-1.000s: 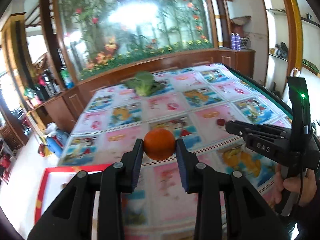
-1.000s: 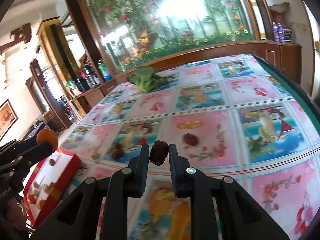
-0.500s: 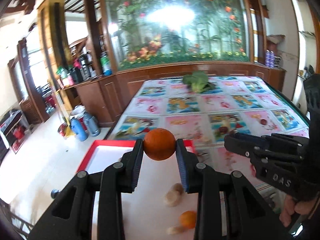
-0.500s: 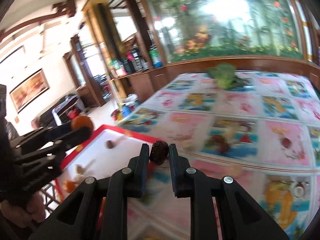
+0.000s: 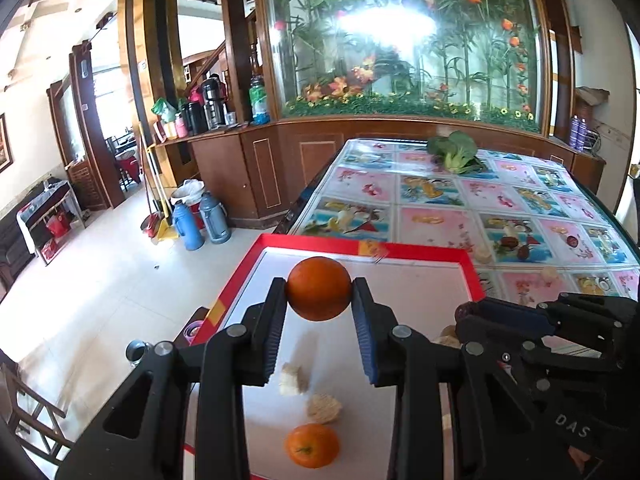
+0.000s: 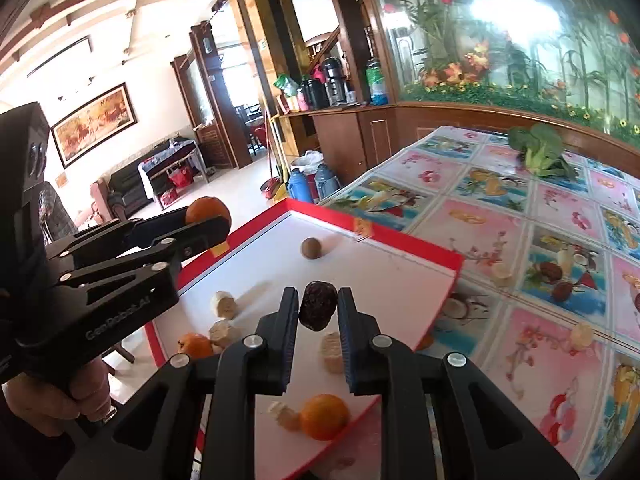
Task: Organize fruits
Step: 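Carry the orange and the date over the tray, then open both tools to drop the orange and date into the tray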
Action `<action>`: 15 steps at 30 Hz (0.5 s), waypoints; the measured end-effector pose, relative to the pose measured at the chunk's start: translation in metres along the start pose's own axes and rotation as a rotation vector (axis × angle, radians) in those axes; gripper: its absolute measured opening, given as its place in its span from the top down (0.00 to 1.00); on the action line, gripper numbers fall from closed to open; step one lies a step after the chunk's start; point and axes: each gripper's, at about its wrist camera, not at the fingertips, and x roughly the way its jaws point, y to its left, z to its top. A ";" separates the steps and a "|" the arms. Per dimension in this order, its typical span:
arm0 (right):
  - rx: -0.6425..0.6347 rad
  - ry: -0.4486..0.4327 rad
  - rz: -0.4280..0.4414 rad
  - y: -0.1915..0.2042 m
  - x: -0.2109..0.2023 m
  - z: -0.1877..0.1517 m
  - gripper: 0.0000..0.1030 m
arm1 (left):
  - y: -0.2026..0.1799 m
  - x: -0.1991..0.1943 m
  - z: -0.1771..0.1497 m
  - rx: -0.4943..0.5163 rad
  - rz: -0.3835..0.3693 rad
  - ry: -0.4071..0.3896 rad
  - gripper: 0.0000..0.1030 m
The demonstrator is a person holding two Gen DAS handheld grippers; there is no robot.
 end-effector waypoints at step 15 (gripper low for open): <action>-0.070 0.066 -0.006 0.028 0.017 -0.024 0.82 | 0.005 0.007 -0.013 0.025 0.056 0.009 0.66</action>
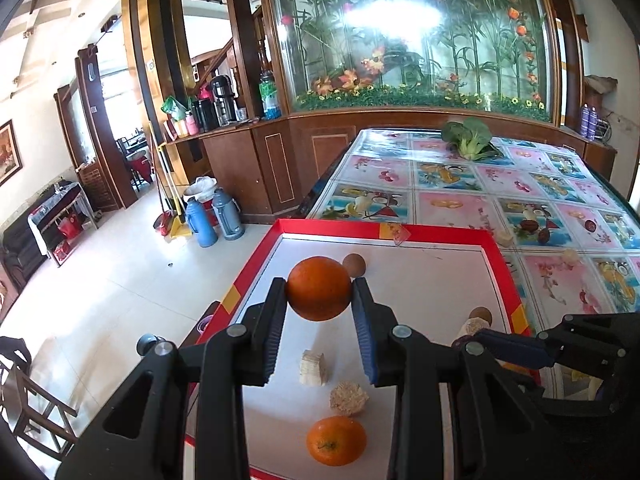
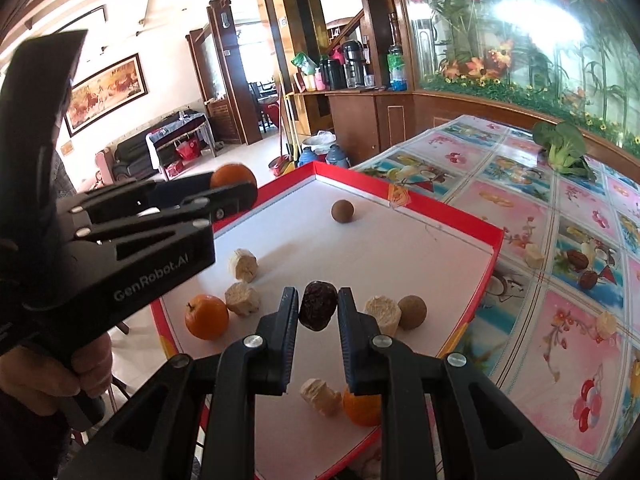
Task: Organize fruits
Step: 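Open both tools to drop the orange and date into the tray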
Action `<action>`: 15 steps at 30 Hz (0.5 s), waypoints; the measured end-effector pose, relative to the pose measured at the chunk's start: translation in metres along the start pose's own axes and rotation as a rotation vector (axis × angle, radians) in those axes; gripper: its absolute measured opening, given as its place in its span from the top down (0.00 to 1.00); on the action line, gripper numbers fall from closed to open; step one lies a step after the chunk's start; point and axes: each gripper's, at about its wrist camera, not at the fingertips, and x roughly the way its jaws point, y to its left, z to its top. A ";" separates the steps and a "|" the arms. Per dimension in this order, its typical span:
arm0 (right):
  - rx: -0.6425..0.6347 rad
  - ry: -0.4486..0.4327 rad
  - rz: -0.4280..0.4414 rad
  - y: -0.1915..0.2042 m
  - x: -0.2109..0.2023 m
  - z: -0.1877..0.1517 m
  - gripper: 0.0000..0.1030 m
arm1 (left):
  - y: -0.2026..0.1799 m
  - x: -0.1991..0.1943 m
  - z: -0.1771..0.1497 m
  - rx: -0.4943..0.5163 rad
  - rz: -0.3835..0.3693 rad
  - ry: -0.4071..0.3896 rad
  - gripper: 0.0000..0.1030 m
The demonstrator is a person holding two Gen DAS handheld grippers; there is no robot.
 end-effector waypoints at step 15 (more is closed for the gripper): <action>0.040 0.005 -0.025 -0.016 0.000 -0.005 0.77 | -0.019 0.004 0.006 0.041 0.029 0.020 0.54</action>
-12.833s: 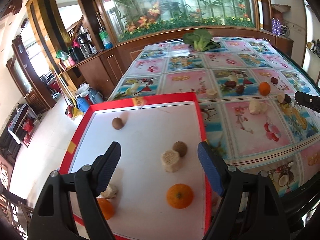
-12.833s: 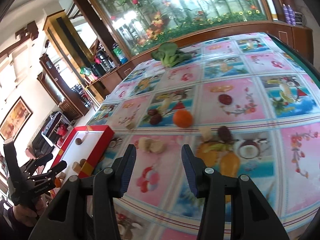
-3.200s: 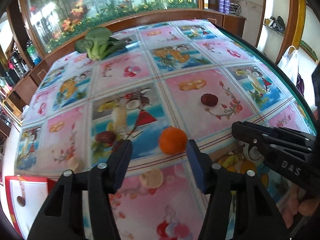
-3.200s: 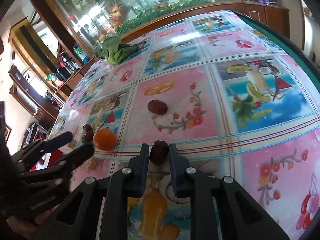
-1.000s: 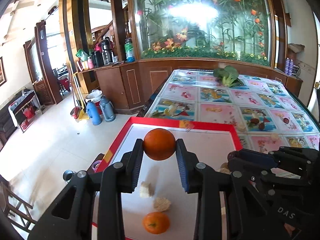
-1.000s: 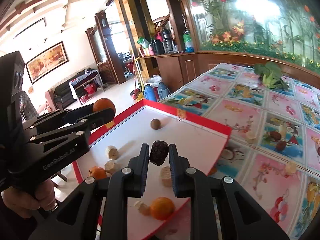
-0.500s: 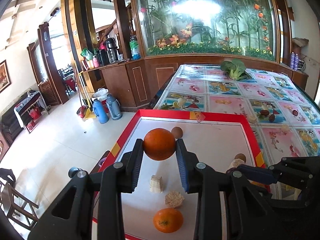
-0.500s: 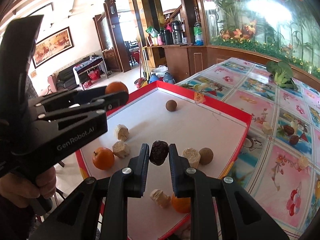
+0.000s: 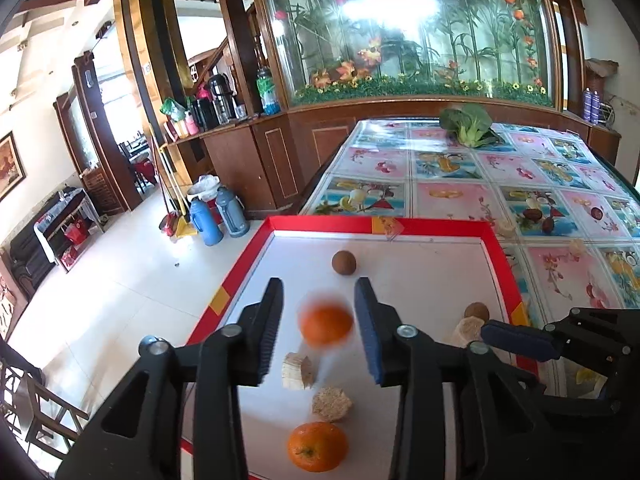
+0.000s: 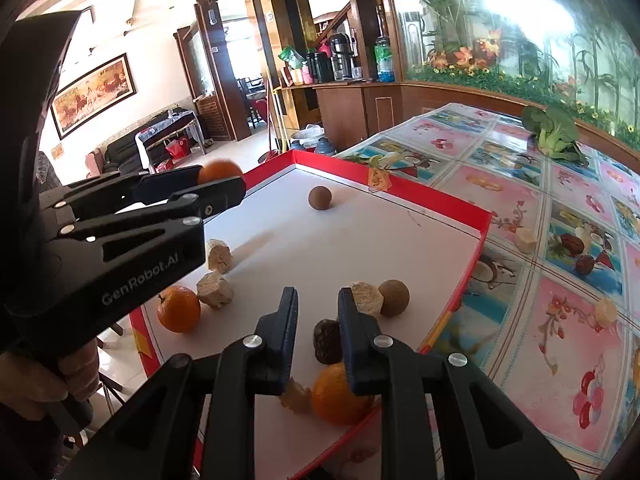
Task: Organize fruits
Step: 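Open both tools to drop the orange and date into the tray, then withdraw both open tools from the tray back over the table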
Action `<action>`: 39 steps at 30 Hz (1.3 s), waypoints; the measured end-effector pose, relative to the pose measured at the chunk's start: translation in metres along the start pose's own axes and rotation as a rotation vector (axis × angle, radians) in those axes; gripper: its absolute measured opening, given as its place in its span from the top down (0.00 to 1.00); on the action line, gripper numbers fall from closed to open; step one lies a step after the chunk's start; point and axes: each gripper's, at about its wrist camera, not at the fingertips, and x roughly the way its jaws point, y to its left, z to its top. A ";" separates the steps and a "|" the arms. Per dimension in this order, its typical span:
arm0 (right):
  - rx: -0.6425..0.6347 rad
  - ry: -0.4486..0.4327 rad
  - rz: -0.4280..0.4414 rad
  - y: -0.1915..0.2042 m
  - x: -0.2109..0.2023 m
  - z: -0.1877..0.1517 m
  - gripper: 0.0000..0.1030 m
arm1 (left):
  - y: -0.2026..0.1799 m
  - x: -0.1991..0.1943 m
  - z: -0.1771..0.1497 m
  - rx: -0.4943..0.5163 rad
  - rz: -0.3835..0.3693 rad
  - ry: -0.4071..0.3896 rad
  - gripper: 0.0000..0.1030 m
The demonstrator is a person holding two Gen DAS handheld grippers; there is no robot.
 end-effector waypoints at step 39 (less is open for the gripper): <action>0.141 -0.184 -0.025 -0.061 -0.073 0.013 0.72 | -0.014 -0.050 0.036 0.003 0.036 -0.143 0.48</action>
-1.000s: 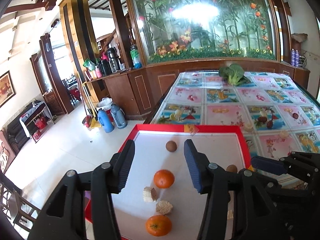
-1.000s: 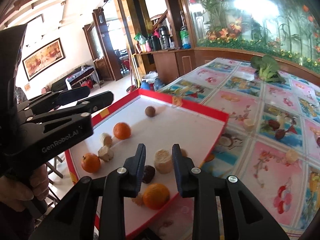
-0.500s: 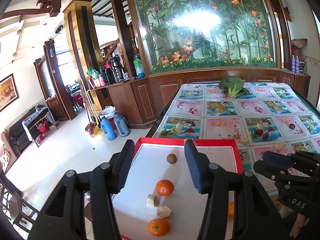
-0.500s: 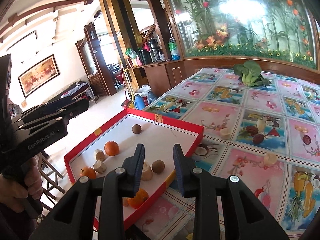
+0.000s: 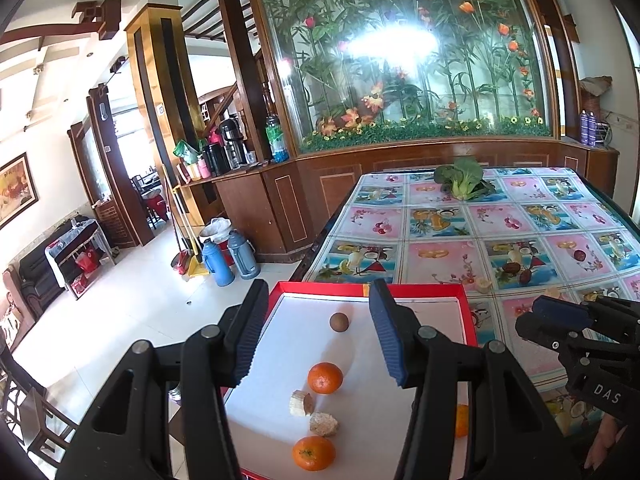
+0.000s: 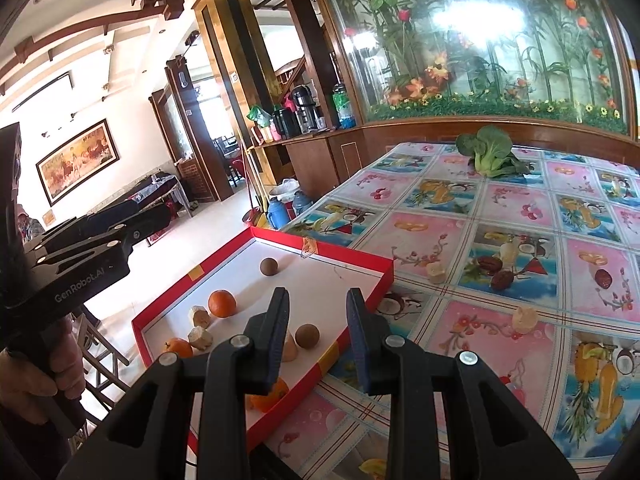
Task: Organize fruits
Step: 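Withdraw both open tools from the tray back over the table, then grasp a round beige cookie with the left tool while the right grasps a date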
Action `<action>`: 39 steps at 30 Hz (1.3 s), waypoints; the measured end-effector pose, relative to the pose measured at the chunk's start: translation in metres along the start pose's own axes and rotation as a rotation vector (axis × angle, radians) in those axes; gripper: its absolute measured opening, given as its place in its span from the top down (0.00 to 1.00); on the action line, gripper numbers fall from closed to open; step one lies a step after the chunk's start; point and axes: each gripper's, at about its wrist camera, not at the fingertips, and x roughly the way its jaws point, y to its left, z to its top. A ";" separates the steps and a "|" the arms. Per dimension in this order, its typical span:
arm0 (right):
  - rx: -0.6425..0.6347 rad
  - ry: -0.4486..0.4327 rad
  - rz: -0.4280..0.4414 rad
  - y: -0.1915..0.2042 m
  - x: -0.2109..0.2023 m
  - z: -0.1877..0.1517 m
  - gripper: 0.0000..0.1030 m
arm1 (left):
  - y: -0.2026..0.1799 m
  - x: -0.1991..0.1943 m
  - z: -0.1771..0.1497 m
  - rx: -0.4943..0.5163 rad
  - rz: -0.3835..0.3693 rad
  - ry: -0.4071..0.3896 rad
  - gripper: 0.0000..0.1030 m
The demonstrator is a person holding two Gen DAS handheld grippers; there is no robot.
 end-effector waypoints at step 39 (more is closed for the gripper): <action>0.243 0.101 -0.400 -0.209 -0.068 -0.017 0.60 | -0.112 0.055 0.003 0.143 -0.345 0.250 0.37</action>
